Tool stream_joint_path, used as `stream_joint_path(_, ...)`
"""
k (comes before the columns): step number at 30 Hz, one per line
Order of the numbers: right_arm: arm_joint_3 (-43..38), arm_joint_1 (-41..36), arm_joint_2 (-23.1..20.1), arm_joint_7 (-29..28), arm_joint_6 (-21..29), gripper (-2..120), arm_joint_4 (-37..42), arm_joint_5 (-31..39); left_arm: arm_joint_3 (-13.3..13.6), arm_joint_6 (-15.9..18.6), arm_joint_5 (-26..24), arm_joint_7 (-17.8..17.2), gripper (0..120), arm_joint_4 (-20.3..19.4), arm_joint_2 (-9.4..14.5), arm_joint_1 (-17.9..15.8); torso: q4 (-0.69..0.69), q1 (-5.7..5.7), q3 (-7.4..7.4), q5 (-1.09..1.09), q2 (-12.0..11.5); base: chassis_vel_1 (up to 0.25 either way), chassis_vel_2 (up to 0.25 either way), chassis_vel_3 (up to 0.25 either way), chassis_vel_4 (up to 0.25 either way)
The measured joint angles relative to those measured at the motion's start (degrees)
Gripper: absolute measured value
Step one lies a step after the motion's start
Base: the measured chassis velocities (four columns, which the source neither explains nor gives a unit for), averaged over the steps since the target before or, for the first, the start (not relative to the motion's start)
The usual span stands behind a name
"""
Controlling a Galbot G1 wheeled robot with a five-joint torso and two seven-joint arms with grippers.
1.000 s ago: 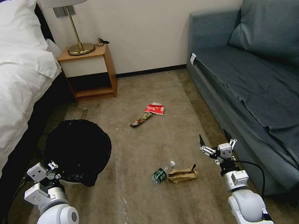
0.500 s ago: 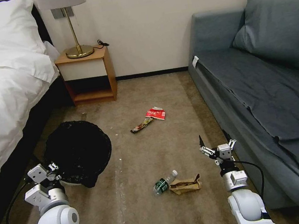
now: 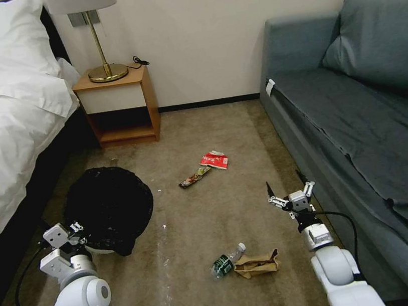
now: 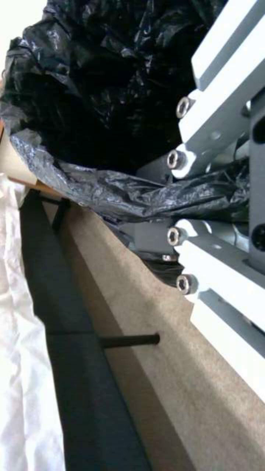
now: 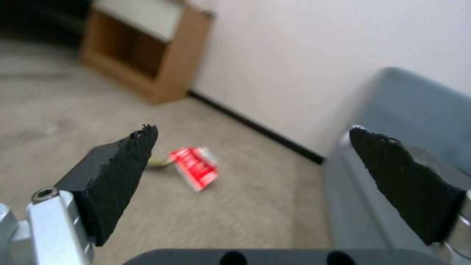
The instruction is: Pick up the trash bin, then pick up the garbage on the floor and place it into the trash bin.
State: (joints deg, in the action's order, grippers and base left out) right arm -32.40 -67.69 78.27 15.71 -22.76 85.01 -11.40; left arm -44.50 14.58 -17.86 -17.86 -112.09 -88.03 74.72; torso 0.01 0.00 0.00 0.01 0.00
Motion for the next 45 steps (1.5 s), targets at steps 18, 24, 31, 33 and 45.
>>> stream_joint_path(18,4.1,2.7,-13.9,35.6,-0.6,100,-4.4,-2.6,5.2,0.8,1.9,-0.3,5,0.7,0.3,-1.0,-0.02,0.00,0.00,-0.01,0.0,0.000,0.000,0.000,0.000)
stream_joint_path(24,8.3,5.4,-17.0,39.0,-2.7,100,-7.9,-6.2,5.0,0.4,2.0,-0.1,5,0.8,0.1,-0.1,-0.01,0.00,0.00,-0.01,0.0,0.000,0.000,0.000,0.000)
stream_joint_path(31,14.4,10.3,-17.4,39.4,-3.7,100,-14.4,-8.4,3.6,-0.5,2.7,-0.1,5,2.7,-0.3,-0.7,-0.01,0.00,0.00,-0.01,0.0,0.000,0.000,0.000,0.000)
stream_joint_path(33,16.8,12.4,-16.6,41.1,-3.7,100,-16.9,-9.5,3.4,-0.5,2.8,-0.1,5,3.4,-0.3,-1.1,0.00,0.00,0.00,-0.01,0.0,0.000,0.000,0.000,0.000)
stream_joint_path(45,21.0,18.7,-13.0,44.2,-5.6,100,-27.1,-12.8,2.7,-0.3,2.8,-0.2,5,4.1,-0.2,-2.5,-0.01,0.00,0.00,-0.02,0.0,0.000,0.000,0.000,0.000)
